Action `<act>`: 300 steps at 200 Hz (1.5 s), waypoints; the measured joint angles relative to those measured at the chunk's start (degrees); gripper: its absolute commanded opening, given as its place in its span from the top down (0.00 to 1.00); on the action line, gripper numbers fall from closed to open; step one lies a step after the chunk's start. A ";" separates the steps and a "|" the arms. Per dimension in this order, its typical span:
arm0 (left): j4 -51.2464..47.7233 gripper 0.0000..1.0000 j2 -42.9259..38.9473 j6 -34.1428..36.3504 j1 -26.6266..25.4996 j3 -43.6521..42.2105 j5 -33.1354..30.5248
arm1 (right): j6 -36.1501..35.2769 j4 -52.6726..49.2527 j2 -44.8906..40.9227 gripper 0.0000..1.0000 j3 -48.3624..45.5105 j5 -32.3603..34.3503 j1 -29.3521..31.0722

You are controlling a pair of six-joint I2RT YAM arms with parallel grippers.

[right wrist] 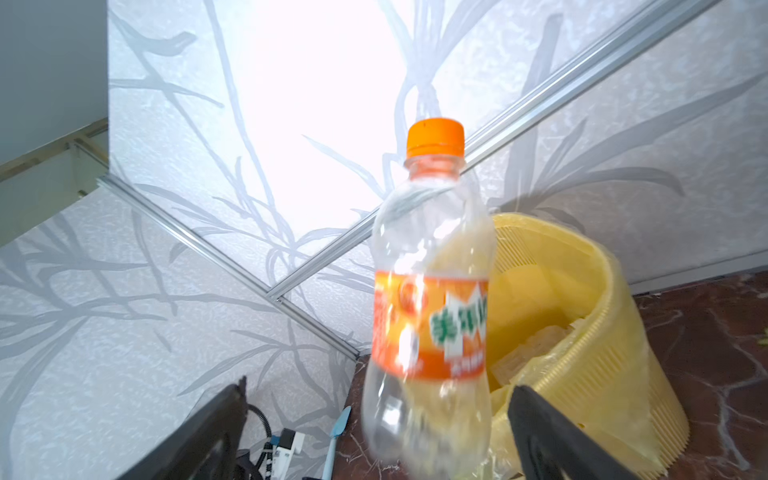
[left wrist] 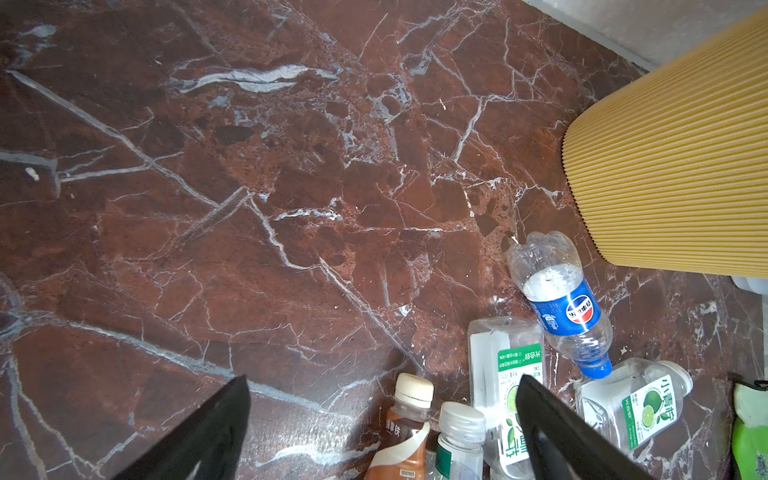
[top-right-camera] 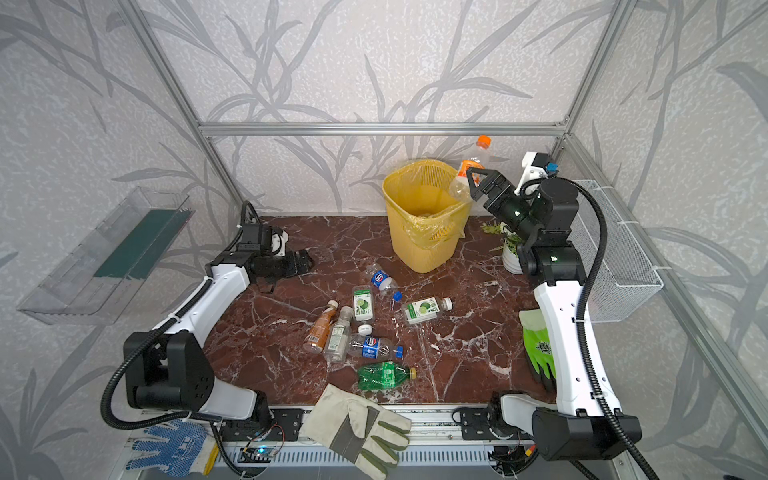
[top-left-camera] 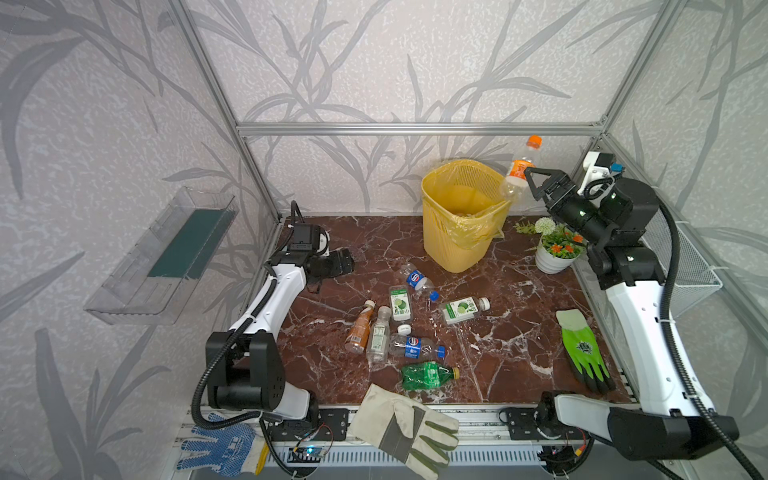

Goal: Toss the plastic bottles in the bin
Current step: 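Carry the orange-capped bottle over the yellow bin and open the right gripper, then withdraw the right arm while the left gripper lowers to the brown coffee bottle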

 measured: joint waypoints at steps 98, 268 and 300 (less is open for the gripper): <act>-2.29 0.01 -9.40 -3.04 -1.90 -10.47 3.43 | -2.32 -5.14 -6.82 0.01 -26.12 -1.97 -7.98; -4.98 0.16 -6.10 -11.85 -15.91 -22.34 -4.55 | -12.11 -2.38 -6.56 0.09 -40.26 0.76 -8.02; -4.52 0.24 -4.90 -12.83 -15.91 -22.97 -5.64 | -12.31 -1.88 -6.56 0.09 -40.46 0.76 -7.72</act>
